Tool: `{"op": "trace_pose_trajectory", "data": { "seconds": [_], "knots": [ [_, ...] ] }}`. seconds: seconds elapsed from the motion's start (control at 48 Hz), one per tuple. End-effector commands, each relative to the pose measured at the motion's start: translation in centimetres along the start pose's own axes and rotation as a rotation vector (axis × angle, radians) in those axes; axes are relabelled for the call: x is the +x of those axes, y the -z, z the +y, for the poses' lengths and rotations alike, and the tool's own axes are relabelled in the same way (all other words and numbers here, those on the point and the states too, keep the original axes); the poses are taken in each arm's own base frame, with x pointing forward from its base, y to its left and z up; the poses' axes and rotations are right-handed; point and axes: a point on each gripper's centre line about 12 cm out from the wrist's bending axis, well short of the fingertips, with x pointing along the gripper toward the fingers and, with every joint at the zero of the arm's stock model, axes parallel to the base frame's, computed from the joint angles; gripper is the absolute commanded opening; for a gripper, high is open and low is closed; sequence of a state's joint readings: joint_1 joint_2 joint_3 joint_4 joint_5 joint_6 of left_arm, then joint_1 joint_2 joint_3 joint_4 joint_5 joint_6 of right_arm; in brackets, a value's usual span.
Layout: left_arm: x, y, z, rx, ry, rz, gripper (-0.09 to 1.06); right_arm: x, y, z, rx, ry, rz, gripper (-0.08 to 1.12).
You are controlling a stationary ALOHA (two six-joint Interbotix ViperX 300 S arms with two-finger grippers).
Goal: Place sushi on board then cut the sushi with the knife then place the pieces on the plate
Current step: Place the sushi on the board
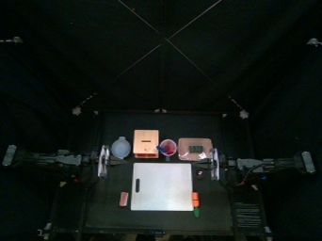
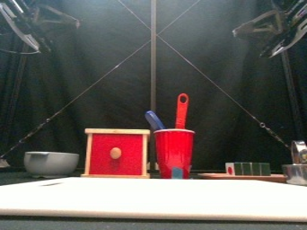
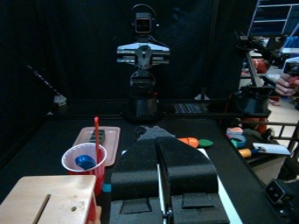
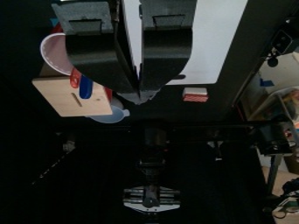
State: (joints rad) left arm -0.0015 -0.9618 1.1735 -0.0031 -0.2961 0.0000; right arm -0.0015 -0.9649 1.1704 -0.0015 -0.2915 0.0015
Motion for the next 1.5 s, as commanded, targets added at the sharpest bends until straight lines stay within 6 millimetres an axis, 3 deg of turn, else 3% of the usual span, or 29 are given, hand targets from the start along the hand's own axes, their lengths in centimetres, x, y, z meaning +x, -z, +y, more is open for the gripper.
{"op": "trace_pose_trajectory", "data": {
  "seconds": [0.021, 0.396, 0.542, 0.708, 0.917, 1.0, 1.188, 1.5],
  "knots": [
    [1.0, 0.1, 0.3, -0.019, -0.018, 0.008, -0.07, 0.3, 0.2, -0.2, 0.022, 0.013, 0.017, 0.08],
    [4.8, 1.1, 0.1, -0.024, -0.009, 0.103, -0.01, 0.7, 3.5, -2.6, 0.195, 0.155, 0.39, 0.09],
    [6.3, 1.8, 0.0, -0.024, -0.008, 0.144, -0.01, 0.3, 4.3, -4.2, 0.195, 0.228, 0.554, 0.15],
    [7.5, 2.6, 0.1, -0.029, -0.012, 0.173, -0.01, -0.5, 4.3, -6.3, 0.119, 0.316, 0.665, 0.4],
    [8.3, 3.2, 0.1, -0.034, -0.017, 0.158, -0.01, -1.2, 4.2, -7.8, 0.04, 0.379, 0.716, 0.94],
    [8.5, 3.4, 0.2, -0.037, -0.02, 0.153, -0.01, -1.3, 4.2, -8.2, 0.02, 0.394, 0.725, 1.07],
    [8.6, 3.4, 0.2, -0.037, -0.021, 0.15, -0.01, -1.3, 5.0, -9.3, -0.002, 0.429, 0.794, 1.0],
    [8.5, 3.5, 0.1, -0.04, -0.02, 0.152, -0.01, 0.1, 7.9, -11.3, -0.067, 0.387, 1.011, 1.0]
  ]
}}
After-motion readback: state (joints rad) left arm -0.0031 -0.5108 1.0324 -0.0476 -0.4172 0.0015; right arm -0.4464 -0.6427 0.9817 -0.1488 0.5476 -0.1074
